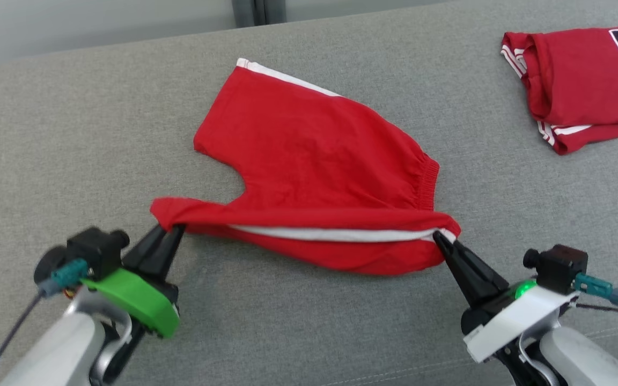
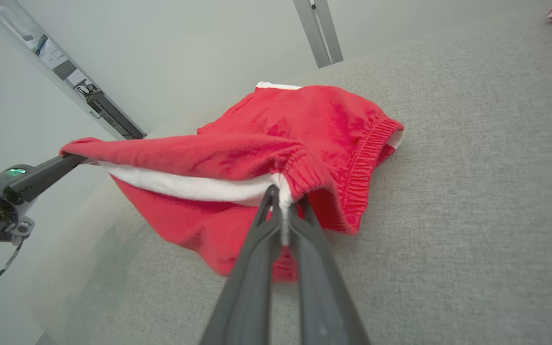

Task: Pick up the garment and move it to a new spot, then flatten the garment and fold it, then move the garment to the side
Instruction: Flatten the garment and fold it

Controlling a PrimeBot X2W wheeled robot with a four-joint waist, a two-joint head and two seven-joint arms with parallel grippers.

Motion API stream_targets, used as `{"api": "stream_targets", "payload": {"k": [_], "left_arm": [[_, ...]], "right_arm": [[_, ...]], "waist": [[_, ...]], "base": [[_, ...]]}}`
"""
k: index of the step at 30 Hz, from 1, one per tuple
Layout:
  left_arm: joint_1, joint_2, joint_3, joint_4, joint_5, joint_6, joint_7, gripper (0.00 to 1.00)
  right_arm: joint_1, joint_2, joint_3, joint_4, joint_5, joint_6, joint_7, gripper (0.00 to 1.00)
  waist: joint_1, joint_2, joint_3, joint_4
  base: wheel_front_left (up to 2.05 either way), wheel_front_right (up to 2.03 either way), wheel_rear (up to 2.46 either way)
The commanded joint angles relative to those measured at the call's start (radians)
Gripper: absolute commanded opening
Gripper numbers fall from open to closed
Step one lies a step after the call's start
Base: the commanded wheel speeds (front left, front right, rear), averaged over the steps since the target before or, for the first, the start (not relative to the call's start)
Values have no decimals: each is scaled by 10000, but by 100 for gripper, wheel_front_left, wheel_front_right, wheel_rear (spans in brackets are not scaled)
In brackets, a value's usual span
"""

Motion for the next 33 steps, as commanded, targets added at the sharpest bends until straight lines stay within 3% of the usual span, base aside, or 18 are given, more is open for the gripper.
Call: {"api": "stream_targets", "payload": {"k": [1,7,13,20,25,26,27,28,33], "left_arm": [[-703,212,-4,58,186,-119,217,0],[-3659,629,-352,719,42,-468,1701,0],[-6282,947,-1663,1649,-346,-515,2832,0],[-8601,1138,-3331,3098,-763,-510,2979,0],[-9350,1001,-4255,4186,-1086,-511,2640,0],[-9437,997,-4383,4341,-1171,-511,2526,0],[-9563,1011,-4495,4581,-1219,-510,2375,39],[-9621,1037,-4640,4732,-1202,-510,2284,100],[-9774,978,-5074,5374,-1590,-510,1494,100]], "right_arm": [[-384,107,-102,59,-129,-11,20,0],[-1950,822,-588,619,-357,-11,33,0],[-3306,1594,-808,1395,-754,-11,5,0],[-4384,2379,-753,1966,-1174,-11,-33,0],[-4662,2778,-774,2287,-1436,-11,-71,0],[-4683,2823,-769,2321,-1448,-11,-74,22],[-4701,2881,-742,2324,-1464,-11,-80,100],[-4701,2916,-741,2338,-1472,-11,-84,100],[-4309,2824,-1057,1940,-2111,-11,-71,100]], "waist": [[1,-1,511,-302],[1,-1,1632,-873],[1,-1,2551,-1493],[1,-1,3264,-2092],[1,-1,3385,-2313],[1,-1,3384,-2325],[1,-1,3374,-2330],[1,-1,3358,-2333],[1,-1,3060,-2172]], "base": [[0,0,0],[0,0,0],[0,0,0],[0,0,0],[0,0,0],[0,0,0],[0,0,0],[0,0,0],[0,0,0]]}}
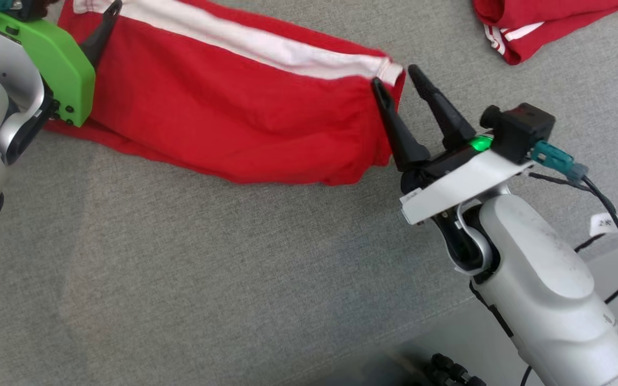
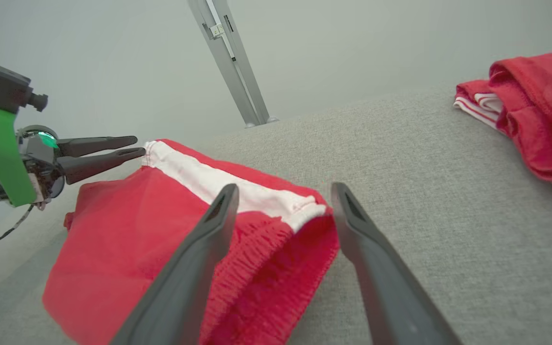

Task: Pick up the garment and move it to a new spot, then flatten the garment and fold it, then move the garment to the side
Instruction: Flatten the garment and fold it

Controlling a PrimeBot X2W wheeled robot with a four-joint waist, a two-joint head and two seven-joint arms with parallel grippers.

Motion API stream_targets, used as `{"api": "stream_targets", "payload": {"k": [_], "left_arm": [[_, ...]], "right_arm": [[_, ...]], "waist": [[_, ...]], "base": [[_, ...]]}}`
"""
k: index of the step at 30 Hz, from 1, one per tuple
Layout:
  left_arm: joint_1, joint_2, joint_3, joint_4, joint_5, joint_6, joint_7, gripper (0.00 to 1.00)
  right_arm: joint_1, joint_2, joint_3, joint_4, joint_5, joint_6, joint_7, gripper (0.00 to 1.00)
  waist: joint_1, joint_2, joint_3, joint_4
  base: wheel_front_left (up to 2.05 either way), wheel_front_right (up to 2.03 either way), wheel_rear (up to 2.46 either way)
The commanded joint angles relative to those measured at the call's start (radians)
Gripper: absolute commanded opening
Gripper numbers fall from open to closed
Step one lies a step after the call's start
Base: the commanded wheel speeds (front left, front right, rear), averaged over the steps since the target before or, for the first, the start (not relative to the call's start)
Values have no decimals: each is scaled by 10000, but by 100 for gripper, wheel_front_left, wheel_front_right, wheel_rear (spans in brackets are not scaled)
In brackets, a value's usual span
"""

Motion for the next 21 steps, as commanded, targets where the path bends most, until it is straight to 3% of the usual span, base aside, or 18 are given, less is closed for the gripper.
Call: {"api": "stream_targets", "payload": {"k": [1,10,15,21], "left_arm": [[-169,43,-44,138,-163,0,-244,100],[304,133,-96,725,-1419,-1,-1356,100],[461,271,-443,898,-1784,-1,-1245,100],[669,498,-949,1046,-2240,0,-884,100]], "right_arm": [[378,17,-173,-233,-191,-10,-34,100],[2389,294,-1762,-2149,-1415,-11,-33,100],[3404,611,-2351,-3164,-2065,-11,-32,100],[4051,902,-2364,-3672,-2339,-11,-33,100]], "waist": [[-1,-1,-243,165],[-1,-1,-995,404],[-1,-1,-1062,279],[-1,-1,-1032,-58]], "base": [[0,0,0],[0,0,0],[0,0,0],[0,0,0]]}}
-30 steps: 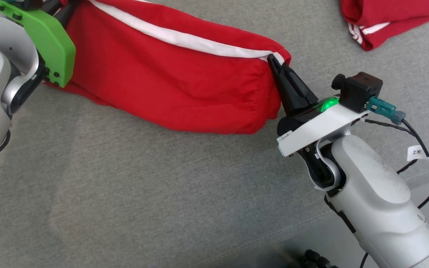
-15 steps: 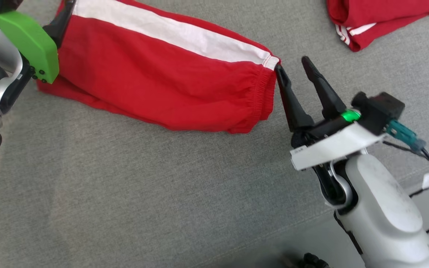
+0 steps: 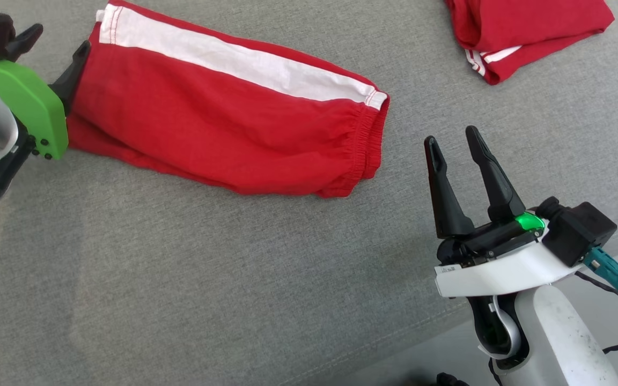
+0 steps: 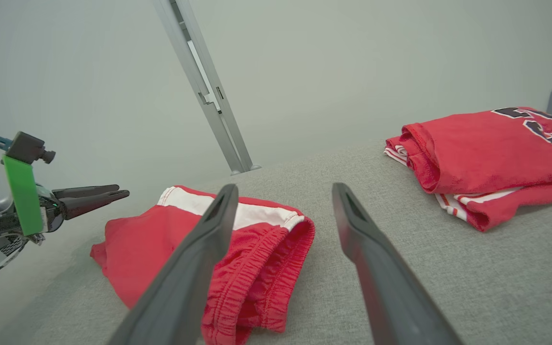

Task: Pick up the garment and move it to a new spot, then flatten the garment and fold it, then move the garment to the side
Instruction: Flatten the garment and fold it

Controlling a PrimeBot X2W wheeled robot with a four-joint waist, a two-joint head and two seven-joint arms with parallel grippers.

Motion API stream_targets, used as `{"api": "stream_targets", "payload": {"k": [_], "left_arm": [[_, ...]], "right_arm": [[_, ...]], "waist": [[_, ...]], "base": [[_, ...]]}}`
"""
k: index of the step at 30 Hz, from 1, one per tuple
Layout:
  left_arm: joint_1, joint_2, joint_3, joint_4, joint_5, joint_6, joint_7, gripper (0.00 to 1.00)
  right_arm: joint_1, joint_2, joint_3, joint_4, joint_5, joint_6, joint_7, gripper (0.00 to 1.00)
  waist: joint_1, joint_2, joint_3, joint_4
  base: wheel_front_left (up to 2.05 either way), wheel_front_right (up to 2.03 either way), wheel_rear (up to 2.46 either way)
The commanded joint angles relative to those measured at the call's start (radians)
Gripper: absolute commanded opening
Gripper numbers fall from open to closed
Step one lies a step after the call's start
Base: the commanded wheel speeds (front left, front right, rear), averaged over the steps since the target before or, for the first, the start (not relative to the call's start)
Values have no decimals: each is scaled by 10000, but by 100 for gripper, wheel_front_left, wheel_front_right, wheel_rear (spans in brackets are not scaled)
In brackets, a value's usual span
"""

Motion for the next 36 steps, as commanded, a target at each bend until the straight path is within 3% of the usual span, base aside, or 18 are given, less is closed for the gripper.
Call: {"api": "stream_targets", "payload": {"k": [1,15,16,17,18,25,36], "left_arm": [[184,113,-44,85,-243,-1,69,100],[926,79,-637,299,-1692,-2,1819,100],[953,61,-651,253,-1823,-3,1883,50],[942,56,-662,227,-1882,-3,1898,7],[940,50,-671,225,-1953,-3,1928,0],[1144,-96,-372,213,-2724,4,1810,0],[2061,-247,-166,-489,-3215,3,261,0]], "right_arm": [[104,37,-13,-75,-73,-11,-25,100],[-44,181,21,-23,-270,-11,-25,100],[-60,188,15,-17,-291,-11,-25,100],[-71,191,3,-15,-304,-11,-25,100],[-79,193,-14,-12,-317,-11,-24,100],[-148,193,63,58,-342,-11,-26,100],[471,88,-333,422,-287,-11,-26,100]], "waist": [[0,1,10,-160],[0,1,86,-374],[0,1,82,-362],[0,1,75,-347],[0,1,60,-323],[0,1,-123,-149],[0,1,-1426,682]], "base": [[0,0,0],[0,0,0],[0,0,0],[0,0,0],[0,0,0],[0,0,0],[0,0,0]]}}
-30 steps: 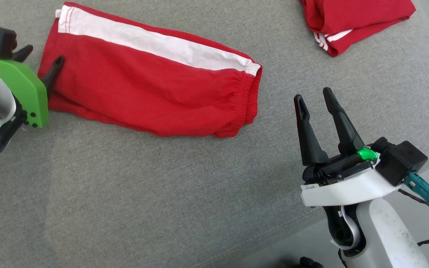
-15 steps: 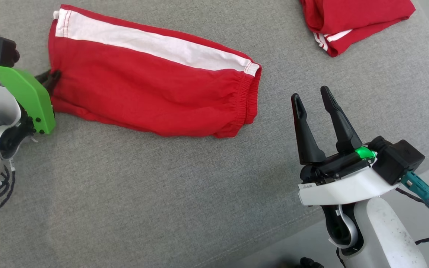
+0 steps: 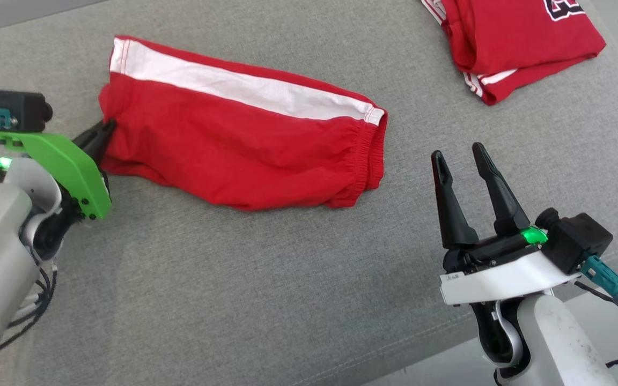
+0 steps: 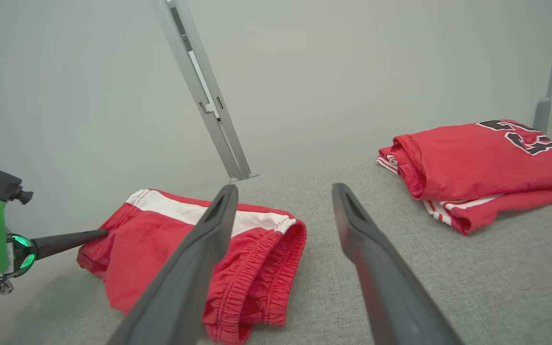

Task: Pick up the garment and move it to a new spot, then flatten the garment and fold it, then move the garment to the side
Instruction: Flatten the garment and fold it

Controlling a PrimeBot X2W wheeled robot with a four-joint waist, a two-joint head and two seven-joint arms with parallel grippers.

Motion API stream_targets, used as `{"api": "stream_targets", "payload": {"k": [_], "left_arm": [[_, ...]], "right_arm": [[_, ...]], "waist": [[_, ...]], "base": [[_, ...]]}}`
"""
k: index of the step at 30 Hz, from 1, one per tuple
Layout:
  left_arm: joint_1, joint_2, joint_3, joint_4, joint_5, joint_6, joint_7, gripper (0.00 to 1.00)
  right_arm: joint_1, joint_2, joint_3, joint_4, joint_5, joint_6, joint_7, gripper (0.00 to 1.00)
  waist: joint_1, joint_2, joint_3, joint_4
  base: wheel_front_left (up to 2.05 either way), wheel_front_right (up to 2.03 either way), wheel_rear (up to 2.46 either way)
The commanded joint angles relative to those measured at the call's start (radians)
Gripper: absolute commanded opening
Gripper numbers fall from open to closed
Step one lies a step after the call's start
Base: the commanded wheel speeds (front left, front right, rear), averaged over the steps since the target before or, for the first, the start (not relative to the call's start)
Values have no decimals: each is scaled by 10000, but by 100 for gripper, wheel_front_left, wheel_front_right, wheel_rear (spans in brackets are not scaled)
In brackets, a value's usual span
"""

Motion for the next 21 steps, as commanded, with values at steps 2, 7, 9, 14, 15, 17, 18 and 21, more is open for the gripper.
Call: {"api": "stream_targets", "payload": {"k": [2,7,9,14,15,17,18,21], "left_arm": [[465,-13,-46,-154,-87,12,-273,0],[1245,-95,-30,-430,-320,58,-699,0],[2330,-4,13,-944,-631,275,-1244,0],[2745,-62,-13,-1128,-491,552,-1606,41],[2783,-106,-12,-1107,-372,618,-1738,95],[2879,-202,108,-1021,-127,777,-1982,100],[2905,-234,204,-980,63,844,-2080,100],[2973,-426,830,-997,456,971,-2203,100]], "right_arm": [[309,-66,-162,107,42,-9,-24,100],[742,-71,-429,226,-16,-9,-24,100],[1222,-82,-627,354,-1,-9,-22,100],[1313,-126,-582,465,-2,-9,-24,100],[1295,-134,-566,493,6,-9,-23,100],[1257,-170,-546,559,19,-9,-24,100],[1220,-194,-549,595,18,-9,-24,100],[1155,-251,-626,646,-26,-9,-23,100]], "waist": [[0,0,-761,649],[0,0,-1232,1087],[0,0,-1593,1435],[0,0,-1632,1491],[0,0,-1655,1487],[0,0,-1720,1475],[0,0,-1768,1471],[0,0,-1932,1531]], "base": [[0,0,0],[0,0,0],[0,0,0],[0,0,0],[0,0,0],[0,0,0],[0,0,0],[0,0,0]]}}
